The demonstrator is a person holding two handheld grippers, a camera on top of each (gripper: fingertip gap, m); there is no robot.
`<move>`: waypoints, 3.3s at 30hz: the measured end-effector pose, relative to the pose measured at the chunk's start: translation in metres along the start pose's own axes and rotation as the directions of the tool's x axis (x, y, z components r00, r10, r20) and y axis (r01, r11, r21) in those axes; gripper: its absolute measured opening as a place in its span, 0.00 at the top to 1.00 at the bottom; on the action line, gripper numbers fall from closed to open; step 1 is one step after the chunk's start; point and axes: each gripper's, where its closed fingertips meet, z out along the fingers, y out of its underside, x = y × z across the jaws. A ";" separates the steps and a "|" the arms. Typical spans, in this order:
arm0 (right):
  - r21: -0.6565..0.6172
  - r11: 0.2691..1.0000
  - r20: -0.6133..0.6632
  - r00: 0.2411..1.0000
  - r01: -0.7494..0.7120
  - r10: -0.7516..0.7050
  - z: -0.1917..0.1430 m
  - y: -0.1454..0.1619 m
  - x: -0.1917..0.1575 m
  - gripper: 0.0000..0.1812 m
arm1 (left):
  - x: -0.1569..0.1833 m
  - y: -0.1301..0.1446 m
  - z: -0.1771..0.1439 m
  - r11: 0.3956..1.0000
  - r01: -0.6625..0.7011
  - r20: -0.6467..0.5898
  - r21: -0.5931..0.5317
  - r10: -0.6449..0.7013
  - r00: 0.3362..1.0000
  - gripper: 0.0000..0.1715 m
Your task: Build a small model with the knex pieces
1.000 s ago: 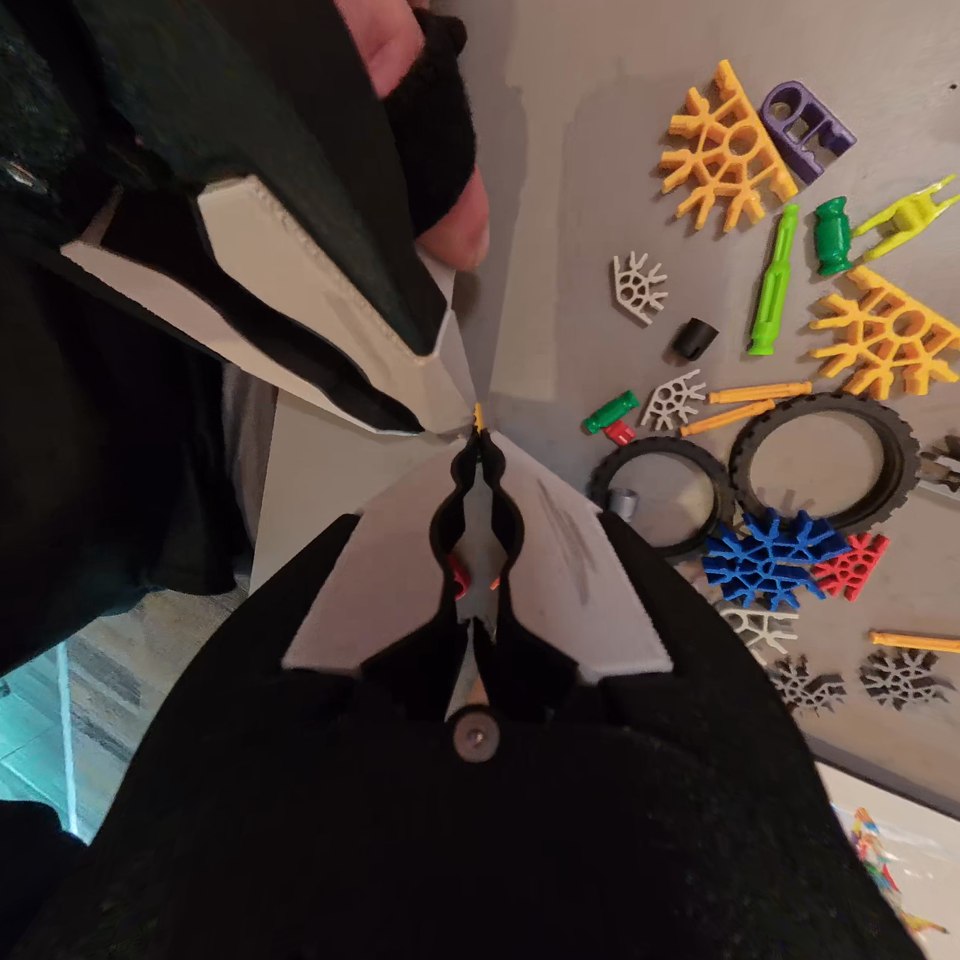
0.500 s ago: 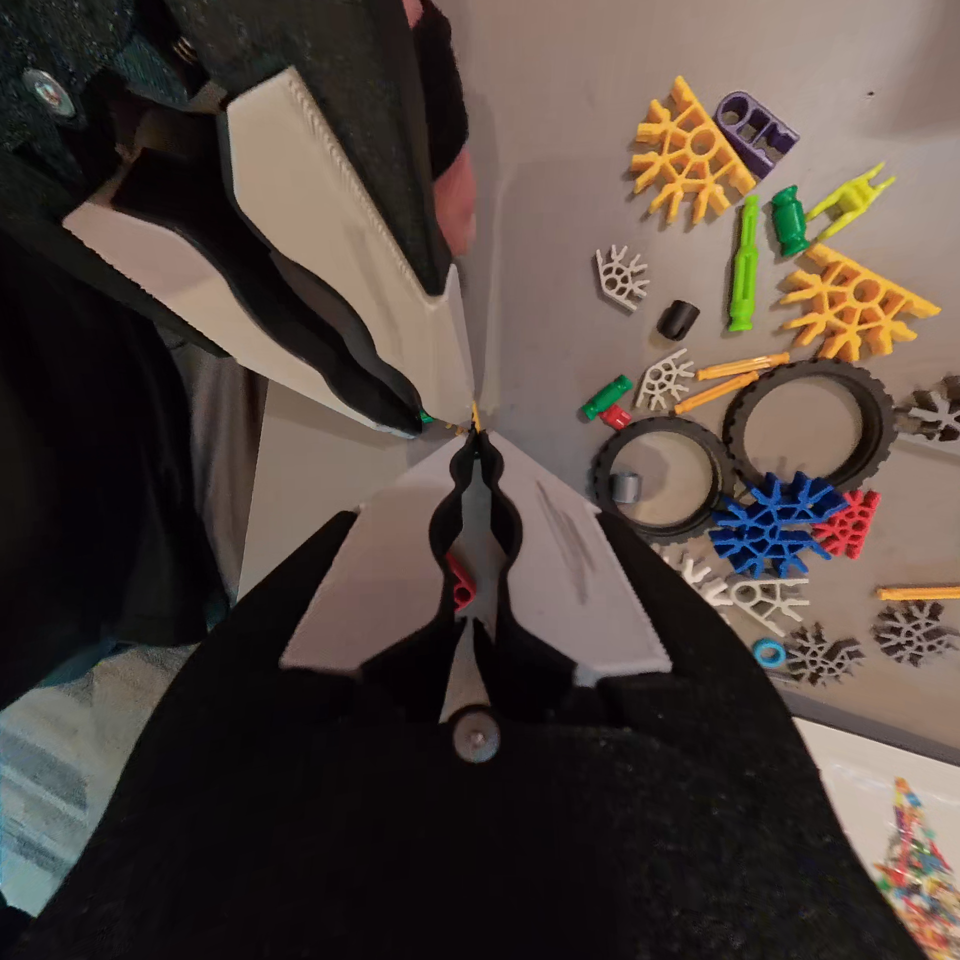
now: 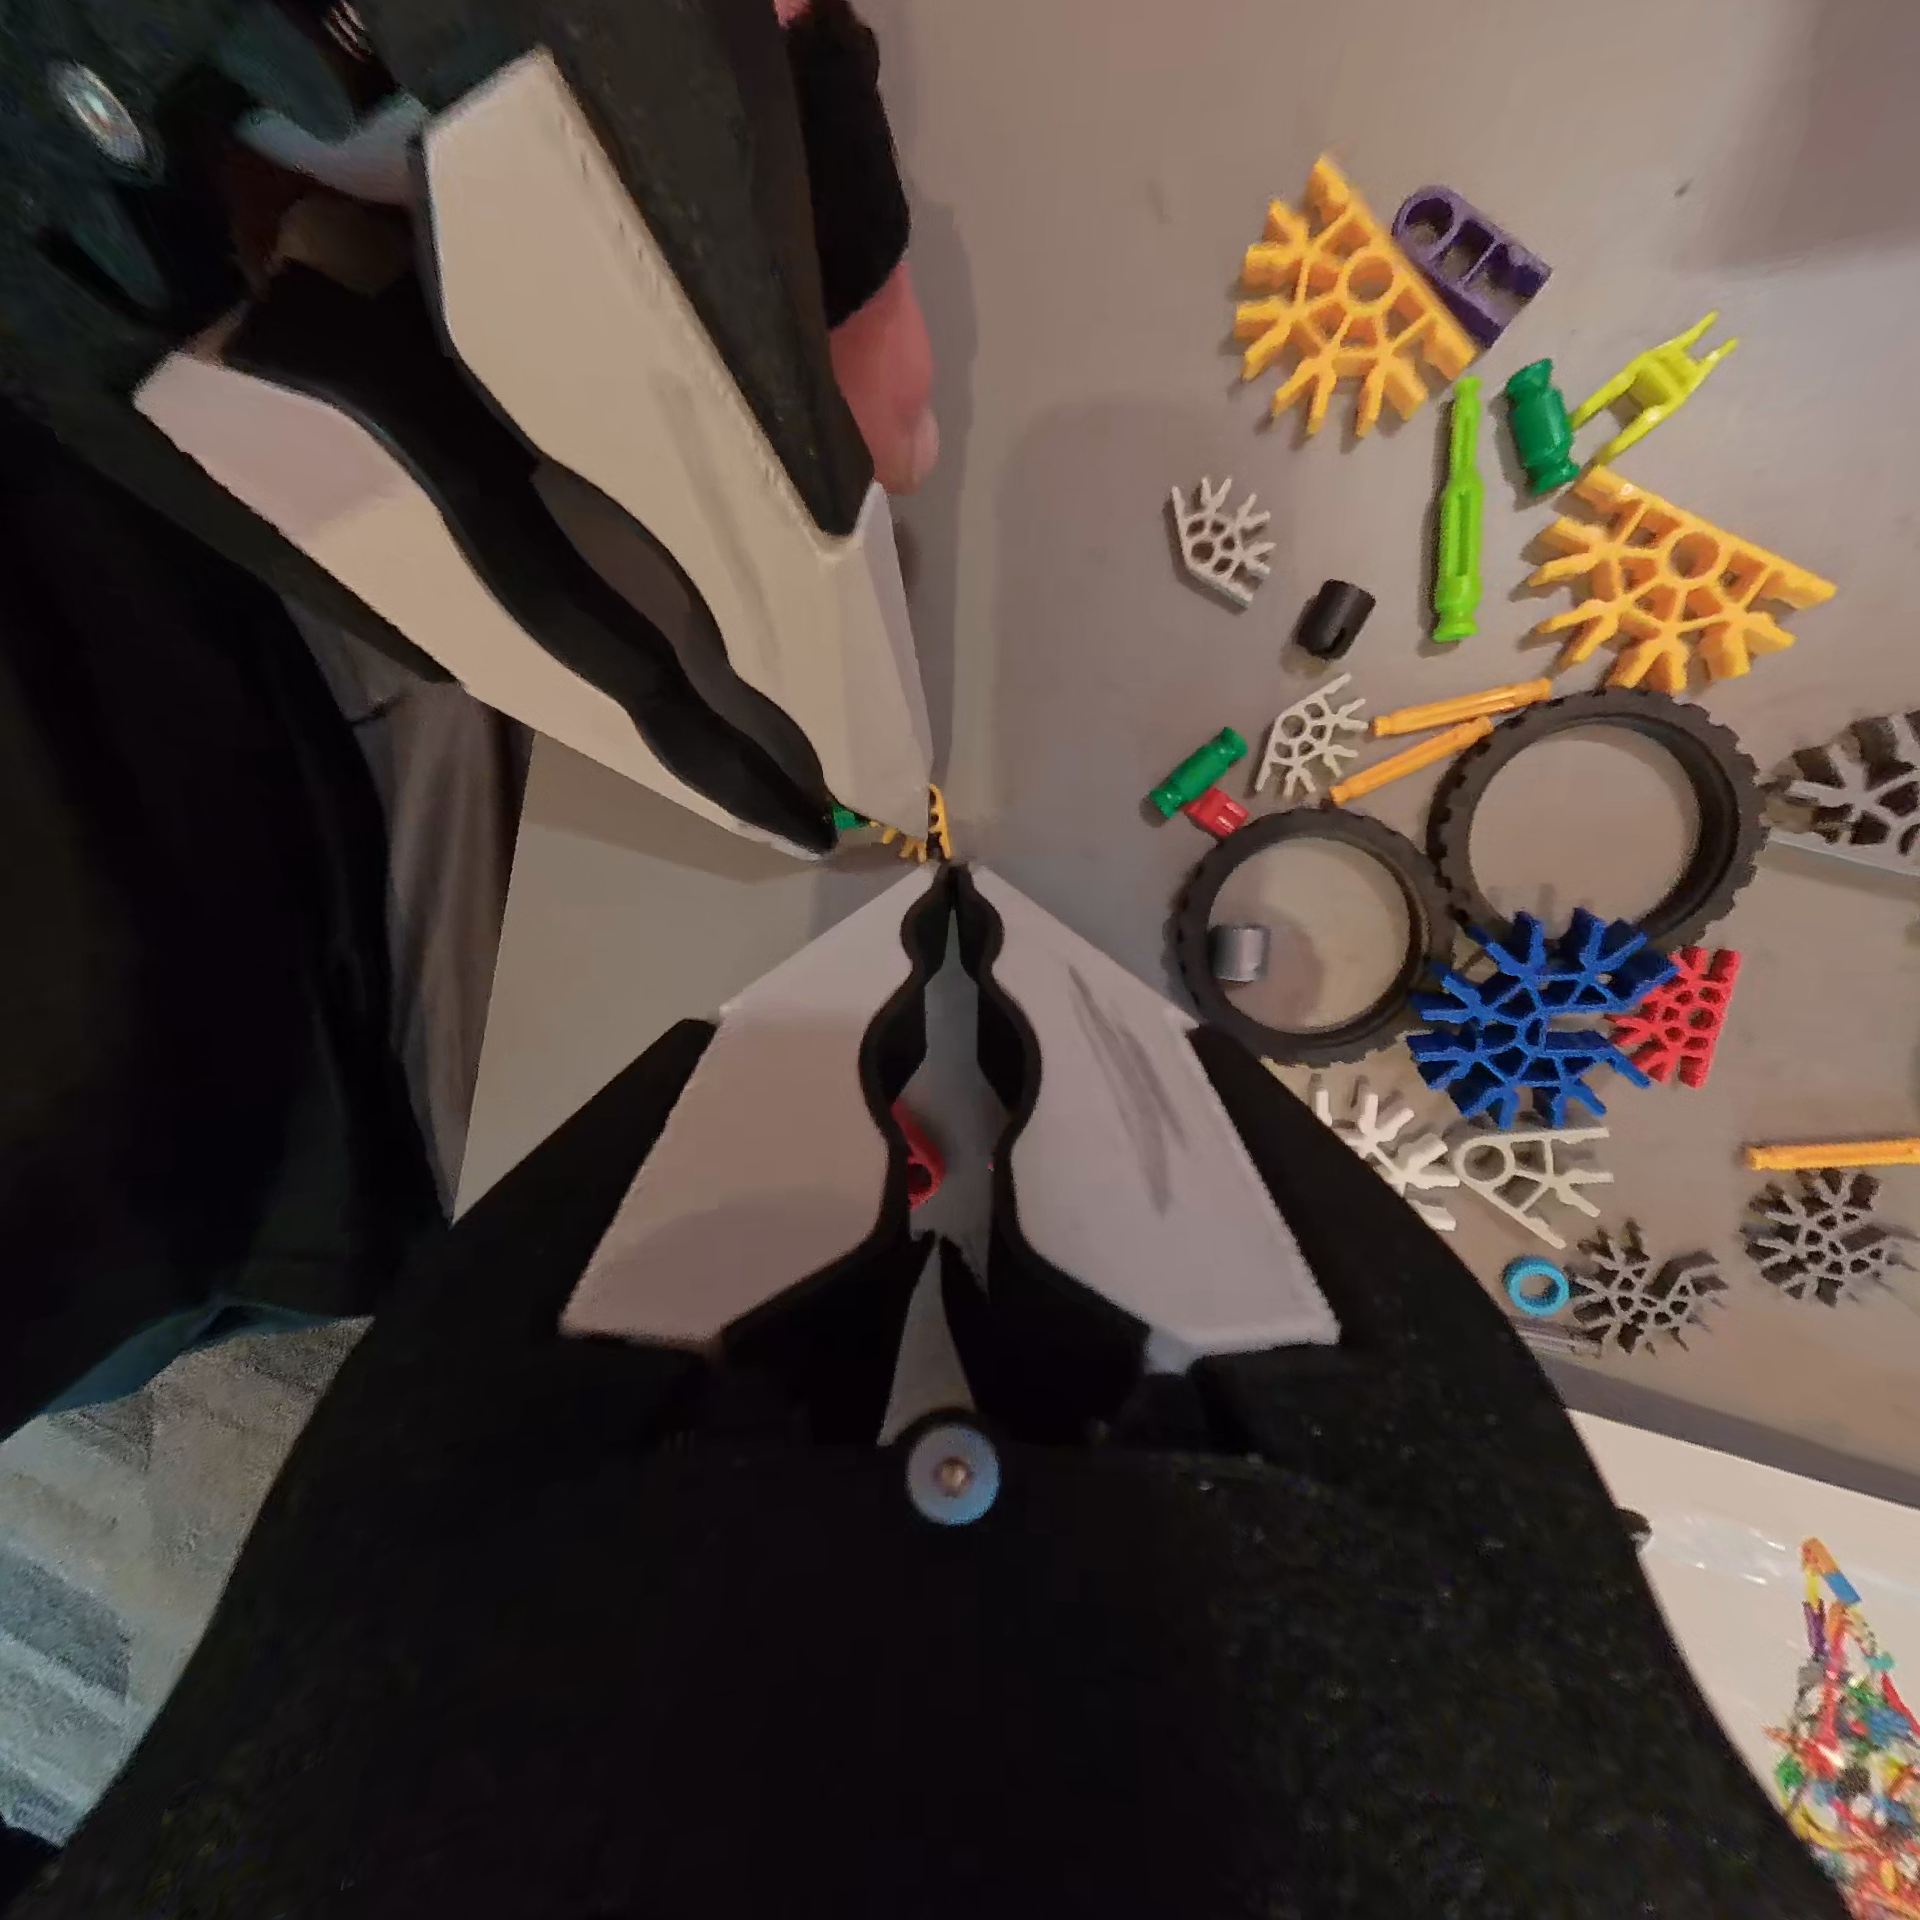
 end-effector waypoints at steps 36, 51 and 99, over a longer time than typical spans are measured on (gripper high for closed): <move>0.050 0.997 -0.162 0.986 0.055 -0.046 0.003 0.001 -0.007 0.98 | 0.002 0.011 -0.008 0.988 0.140 0.113 0.065 -0.146 0.983 0.95; 0.171 0.982 -0.187 0.981 0.082 -0.049 -0.020 -0.006 -0.010 0.95 | -0.003 0.018 -0.013 0.982 0.174 0.119 0.067 -0.181 0.976 0.94; 0.496 0.856 -0.724 0.613 0.145 0.316 -0.136 0.068 0.120 0.94 | -0.030 0.061 -0.039 0.972 0.213 0.084 0.099 -0.221 0.972 0.97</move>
